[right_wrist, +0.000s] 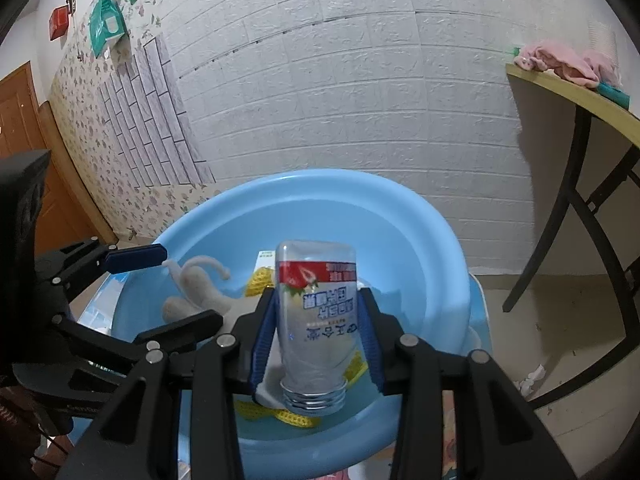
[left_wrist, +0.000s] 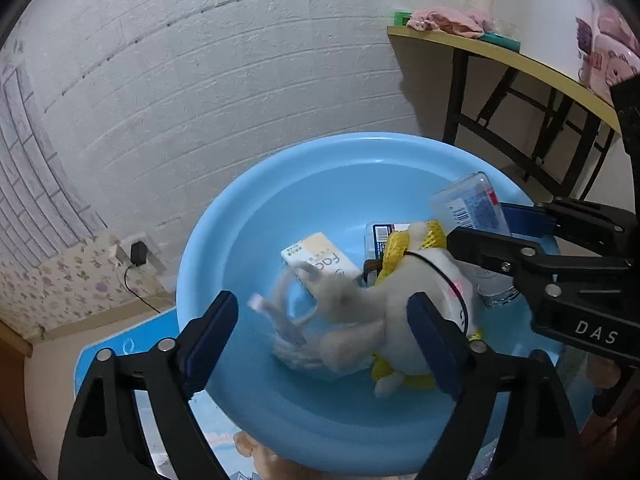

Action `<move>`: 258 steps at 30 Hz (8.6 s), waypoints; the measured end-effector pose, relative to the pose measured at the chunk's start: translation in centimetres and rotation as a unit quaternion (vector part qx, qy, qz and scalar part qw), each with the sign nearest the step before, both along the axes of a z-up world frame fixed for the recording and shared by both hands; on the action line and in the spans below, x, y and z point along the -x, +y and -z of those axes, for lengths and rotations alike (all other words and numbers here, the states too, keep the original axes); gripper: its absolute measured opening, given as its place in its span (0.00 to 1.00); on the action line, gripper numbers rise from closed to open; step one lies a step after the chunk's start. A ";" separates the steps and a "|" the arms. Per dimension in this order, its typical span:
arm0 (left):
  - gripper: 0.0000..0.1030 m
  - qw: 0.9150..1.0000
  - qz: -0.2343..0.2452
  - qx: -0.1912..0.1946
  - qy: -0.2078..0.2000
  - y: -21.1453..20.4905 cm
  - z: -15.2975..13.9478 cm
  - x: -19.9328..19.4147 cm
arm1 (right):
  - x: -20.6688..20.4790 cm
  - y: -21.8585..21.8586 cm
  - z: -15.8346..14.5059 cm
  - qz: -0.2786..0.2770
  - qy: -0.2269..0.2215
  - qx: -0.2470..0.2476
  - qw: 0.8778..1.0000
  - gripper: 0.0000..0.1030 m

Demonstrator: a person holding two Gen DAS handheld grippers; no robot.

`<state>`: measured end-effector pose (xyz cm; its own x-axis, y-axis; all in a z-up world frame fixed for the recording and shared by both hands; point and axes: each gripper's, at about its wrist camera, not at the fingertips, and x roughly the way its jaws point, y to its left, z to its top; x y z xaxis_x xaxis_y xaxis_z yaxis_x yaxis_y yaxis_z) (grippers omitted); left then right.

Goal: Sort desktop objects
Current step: 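Lower the hook into the basin and open left gripper while right gripper releases the bottle there, then withdraw both grippers from the basin back over the table, then move both open grippers toward the remaining items on the table, then grasp the white charger plug with left gripper while right gripper grasps the white round lid, then lift the plug with left gripper while right gripper lifts the lid toward the basin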

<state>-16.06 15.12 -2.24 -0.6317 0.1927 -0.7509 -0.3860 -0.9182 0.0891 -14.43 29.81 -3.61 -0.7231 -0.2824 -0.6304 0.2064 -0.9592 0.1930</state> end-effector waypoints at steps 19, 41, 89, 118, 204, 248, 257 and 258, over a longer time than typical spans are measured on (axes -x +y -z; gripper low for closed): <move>1.00 0.999 -0.026 -0.035 0.028 -3.8 -2.4 -4.3 | -4.1 -1.5 -2.9 0.024 -0.002 -0.013 1.000 0.66; 1.00 0.995 -0.099 -0.001 0.015 -11.2 -1.2 -11.3 | -9.7 -4.8 -2.9 0.055 -0.012 -0.055 0.997 0.75; 1.00 0.993 -0.103 -0.056 -0.013 -14.2 1.0 -13.0 | -11.4 -6.8 -0.2 0.036 -0.039 -0.051 0.997 0.98; 1.00 0.991 -0.113 -0.048 -0.048 -14.8 4.0 -12.6 | -10.8 -6.3 2.0 0.038 -0.068 -0.042 0.996 0.94; 0.46 0.982 -0.172 -0.045 -0.068 -20.4 7.2 -11.8 | -11.1 -5.3 3.4 0.027 -0.062 -0.043 0.997 0.36; 0.69 0.975 -0.215 -0.049 -0.027 -22.8 7.9 -13.8 | -12.8 -3.7 6.7 0.043 -0.084 -0.106 0.990 0.51; 0.36 0.986 -0.162 -0.046 -0.012 -21.0 7.8 -13.2 | -12.8 -3.9 6.7 0.033 -0.082 -0.107 0.990 0.50; 0.36 0.986 -0.160 -0.048 -0.015 -21.0 7.8 -13.2 | -12.9 -3.9 6.7 0.033 -0.081 -0.107 0.990 0.49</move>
<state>-2.83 -5.87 -10.04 -0.6492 0.0589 -0.7583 -0.0773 -0.9969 -0.0113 -1.57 25.94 -10.34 -0.6195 -0.0862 -0.7802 0.1255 -0.9920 0.0100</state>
